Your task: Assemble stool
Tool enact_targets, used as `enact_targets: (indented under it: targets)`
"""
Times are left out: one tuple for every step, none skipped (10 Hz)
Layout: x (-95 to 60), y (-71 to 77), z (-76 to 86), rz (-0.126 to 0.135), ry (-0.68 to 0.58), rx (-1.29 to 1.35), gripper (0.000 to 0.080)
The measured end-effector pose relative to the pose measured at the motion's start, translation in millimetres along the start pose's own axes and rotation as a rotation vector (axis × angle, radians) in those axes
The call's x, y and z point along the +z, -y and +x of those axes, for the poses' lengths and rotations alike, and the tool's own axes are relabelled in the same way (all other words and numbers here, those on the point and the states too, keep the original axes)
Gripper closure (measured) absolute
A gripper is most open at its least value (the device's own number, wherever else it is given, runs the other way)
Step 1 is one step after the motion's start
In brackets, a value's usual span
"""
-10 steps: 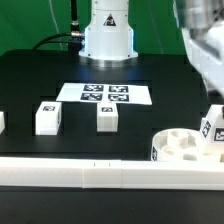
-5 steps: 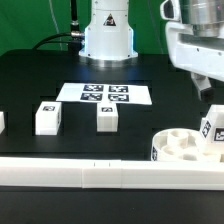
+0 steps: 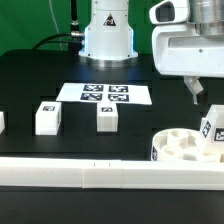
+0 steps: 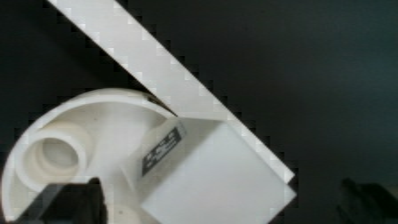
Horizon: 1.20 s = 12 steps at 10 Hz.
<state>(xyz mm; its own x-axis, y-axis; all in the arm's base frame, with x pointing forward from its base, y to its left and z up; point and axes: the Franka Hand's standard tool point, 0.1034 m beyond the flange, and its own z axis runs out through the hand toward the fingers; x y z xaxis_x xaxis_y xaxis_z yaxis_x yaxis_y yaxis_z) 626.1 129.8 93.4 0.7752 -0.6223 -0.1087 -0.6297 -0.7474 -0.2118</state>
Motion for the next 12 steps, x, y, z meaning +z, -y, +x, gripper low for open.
enact_targets:
  targets:
    - [0.1, 0.1, 0.5, -0.002, -0.005, -0.105, 0.0151]
    - [-0.1, 1.7, 1.7, -0.019, -0.03, -0.311, 0.0151]
    - [-0.5, 3.2, 0.8, -0.035, -0.035, -0.472, 0.0151]
    - [-1.1, 4.4, -0.8, -0.046, -0.03, -0.581, 0.0151]
    - [-0.9, 5.9, -2.4, -0.057, -0.032, -0.674, 0.0151]
    - [-0.5, 4.0, -0.6, -0.061, -0.031, -0.729, 0.0151]
    - [-0.7, 3.1, 0.5, -0.064, -0.03, -0.798, 0.0151]
    - [-0.7, 2.9, 0.7, -0.065, -0.028, -0.855, 0.0151]
    - [-0.2, 2.2, 1.4, -0.074, -0.029, -0.946, 0.0151]
    - [1.1, 1.3, 2.4, -0.096, -0.037, -1.108, 0.0151]
    - [2.0, 1.5, 1.2, -0.122, -0.033, -1.225, 0.0151]
    - [1.5, 0.6, 2.0, -0.135, -0.03, -1.324, 0.0151]
